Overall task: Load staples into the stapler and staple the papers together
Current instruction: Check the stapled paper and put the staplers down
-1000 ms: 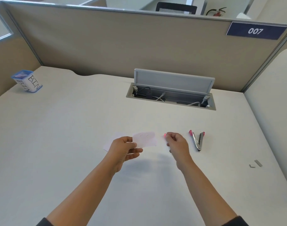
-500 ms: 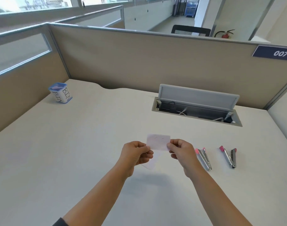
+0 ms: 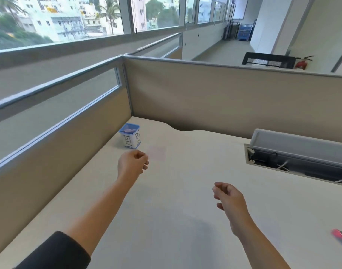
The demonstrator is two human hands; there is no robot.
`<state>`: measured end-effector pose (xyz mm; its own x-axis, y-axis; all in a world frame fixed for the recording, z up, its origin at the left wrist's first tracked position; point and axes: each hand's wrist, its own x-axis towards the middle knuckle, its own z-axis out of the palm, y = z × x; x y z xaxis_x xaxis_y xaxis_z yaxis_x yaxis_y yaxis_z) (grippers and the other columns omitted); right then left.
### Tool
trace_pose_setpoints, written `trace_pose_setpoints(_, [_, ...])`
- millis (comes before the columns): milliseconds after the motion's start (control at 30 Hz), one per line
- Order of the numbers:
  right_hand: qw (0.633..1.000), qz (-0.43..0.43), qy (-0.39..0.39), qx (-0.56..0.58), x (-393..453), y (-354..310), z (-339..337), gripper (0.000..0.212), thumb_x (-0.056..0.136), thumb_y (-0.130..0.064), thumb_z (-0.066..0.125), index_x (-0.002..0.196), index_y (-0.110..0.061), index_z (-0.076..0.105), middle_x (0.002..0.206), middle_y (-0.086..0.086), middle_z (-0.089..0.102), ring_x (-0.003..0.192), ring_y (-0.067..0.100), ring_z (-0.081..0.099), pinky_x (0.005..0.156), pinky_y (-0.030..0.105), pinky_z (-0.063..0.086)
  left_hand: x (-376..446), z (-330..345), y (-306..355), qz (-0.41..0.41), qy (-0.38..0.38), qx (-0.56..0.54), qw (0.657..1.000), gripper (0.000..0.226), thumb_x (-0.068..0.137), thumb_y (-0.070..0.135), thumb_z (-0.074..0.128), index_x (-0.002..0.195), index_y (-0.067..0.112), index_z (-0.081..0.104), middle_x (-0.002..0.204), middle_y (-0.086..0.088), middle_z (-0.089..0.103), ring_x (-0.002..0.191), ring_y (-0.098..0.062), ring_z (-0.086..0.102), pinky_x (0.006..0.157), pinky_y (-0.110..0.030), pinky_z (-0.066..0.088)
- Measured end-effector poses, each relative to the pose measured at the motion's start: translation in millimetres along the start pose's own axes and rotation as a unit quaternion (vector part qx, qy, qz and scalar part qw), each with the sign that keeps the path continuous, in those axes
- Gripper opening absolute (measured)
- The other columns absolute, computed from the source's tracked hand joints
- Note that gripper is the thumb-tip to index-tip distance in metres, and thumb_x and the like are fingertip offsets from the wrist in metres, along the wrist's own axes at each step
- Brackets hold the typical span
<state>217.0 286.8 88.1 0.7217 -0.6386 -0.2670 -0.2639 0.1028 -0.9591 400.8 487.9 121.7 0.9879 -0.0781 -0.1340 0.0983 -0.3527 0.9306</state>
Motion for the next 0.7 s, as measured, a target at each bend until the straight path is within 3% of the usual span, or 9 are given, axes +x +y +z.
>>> trace_pose_setpoints(167, [1.000, -0.005, 0.010, -0.021, 29, -7, 41, 0.010, 0.087, -0.015, 0.059, 0.089, -0.025, 0.061, 0.096, -0.001, 0.062, 0.082, 0.017, 0.057, 0.073, 0.032, 0.046, 90, -38, 14, 0.103, 0.085, 0.159, 0.978, 0.017, 0.082, 0.012, 0.053, 0.073, 0.009, 0.066, 0.077, -0.004, 0.070, 0.076, -0.028, 0.065, 0.070, -0.035, 0.051])
trace_pose_setpoints(300, [0.999, -0.007, 0.016, -0.032, 55, -14, 66, 0.011, 0.087, -0.016, 0.059, 0.091, -0.026, 0.061, 0.099, -0.003, 0.062, 0.096, 0.017, 0.059, 0.088, 0.039, 0.046, 146, -43, 23, 0.137, 0.107, 0.272, 0.947, 0.016, 0.084, 0.015, 0.052, 0.086, 0.013, 0.068, 0.094, -0.011, 0.068, 0.086, -0.034, 0.060, 0.067, -0.033, 0.043])
trace_pose_setpoints(400, [0.999, -0.009, 0.025, -0.028, 77, -19, 79, 0.010, 0.088, -0.016, 0.057, 0.091, -0.025, 0.061, 0.097, -0.003, 0.062, 0.092, 0.018, 0.059, 0.083, 0.036, 0.047, 181, -41, 22, 0.147, 0.102, 0.334, 0.926, 0.022, 0.084, 0.011, 0.046, 0.087, 0.014, 0.068, 0.093, -0.014, 0.068, 0.080, -0.035, 0.056, 0.062, -0.031, 0.037])
trace_pose_setpoints(533, [0.999, -0.006, 0.028, -0.027, 99, -21, 91, 0.010, 0.089, -0.016, 0.057, 0.095, -0.023, 0.061, 0.095, -0.006, 0.062, 0.088, 0.018, 0.059, 0.079, 0.032, 0.046, 215, -43, 16, 0.174, 0.083, 0.411, 0.891, 0.021, 0.078, 0.002, 0.045, 0.074, 0.011, 0.063, 0.083, -0.017, 0.066, 0.067, -0.032, 0.047, 0.057, -0.031, 0.033])
trace_pose_setpoints(700, [0.999, -0.001, 0.030, -0.026, 115, -18, 98, 0.010, 0.089, -0.016, 0.056, 0.094, -0.023, 0.062, 0.094, -0.007, 0.062, 0.089, 0.016, 0.060, 0.075, 0.029, 0.047, 243, -44, 7, 0.200, 0.049, 0.506, 0.837, 0.017, 0.075, -0.004, 0.049, 0.072, 0.008, 0.061, 0.084, -0.018, 0.063, 0.069, -0.032, 0.048, 0.059, -0.032, 0.032])
